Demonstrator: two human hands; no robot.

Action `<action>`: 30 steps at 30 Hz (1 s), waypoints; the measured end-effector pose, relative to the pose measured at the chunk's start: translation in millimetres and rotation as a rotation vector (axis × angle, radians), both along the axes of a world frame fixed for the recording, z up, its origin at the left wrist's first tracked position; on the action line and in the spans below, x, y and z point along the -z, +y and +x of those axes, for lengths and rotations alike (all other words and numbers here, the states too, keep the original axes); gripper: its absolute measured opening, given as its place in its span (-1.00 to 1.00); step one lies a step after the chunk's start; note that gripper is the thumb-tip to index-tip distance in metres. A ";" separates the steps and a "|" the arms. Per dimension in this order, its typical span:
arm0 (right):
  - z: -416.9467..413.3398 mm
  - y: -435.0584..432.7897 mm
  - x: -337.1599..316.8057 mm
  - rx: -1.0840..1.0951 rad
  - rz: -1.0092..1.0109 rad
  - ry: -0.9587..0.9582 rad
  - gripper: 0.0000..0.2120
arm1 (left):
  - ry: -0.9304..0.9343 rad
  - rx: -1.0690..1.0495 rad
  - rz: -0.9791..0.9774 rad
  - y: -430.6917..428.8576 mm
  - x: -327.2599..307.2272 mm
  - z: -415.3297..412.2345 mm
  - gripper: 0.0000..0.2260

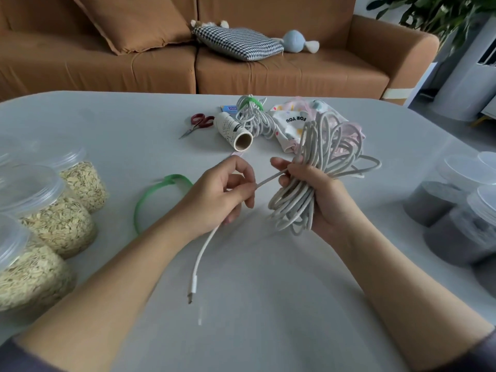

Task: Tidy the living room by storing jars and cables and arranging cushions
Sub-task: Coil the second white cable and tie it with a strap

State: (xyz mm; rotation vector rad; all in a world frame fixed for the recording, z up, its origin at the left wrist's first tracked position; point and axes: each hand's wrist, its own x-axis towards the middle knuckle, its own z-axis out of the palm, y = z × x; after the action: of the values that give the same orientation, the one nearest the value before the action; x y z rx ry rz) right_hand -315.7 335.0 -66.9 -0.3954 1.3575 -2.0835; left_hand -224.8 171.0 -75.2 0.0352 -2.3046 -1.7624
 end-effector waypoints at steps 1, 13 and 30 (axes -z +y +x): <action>-1.8 0.0 1.0 0.059 0.021 -0.004 -0.87 | -0.015 0.068 0.044 -0.6 -1.5 1.4 -0.89; -9.9 5.3 -5.1 0.176 -0.151 -0.147 -0.80 | -0.043 0.141 0.070 -3.3 -2.0 5.2 -0.84; 0.9 13.3 -4.2 -0.548 0.161 -0.145 -0.90 | 0.074 -0.064 0.212 -18.0 -5.5 1.0 -0.83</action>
State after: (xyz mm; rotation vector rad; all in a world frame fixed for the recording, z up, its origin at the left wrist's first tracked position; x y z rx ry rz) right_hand -314.8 348.3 -62.7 -0.4748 1.1605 -1.5136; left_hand -223.8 153.0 -69.7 0.0786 -2.0349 -1.9341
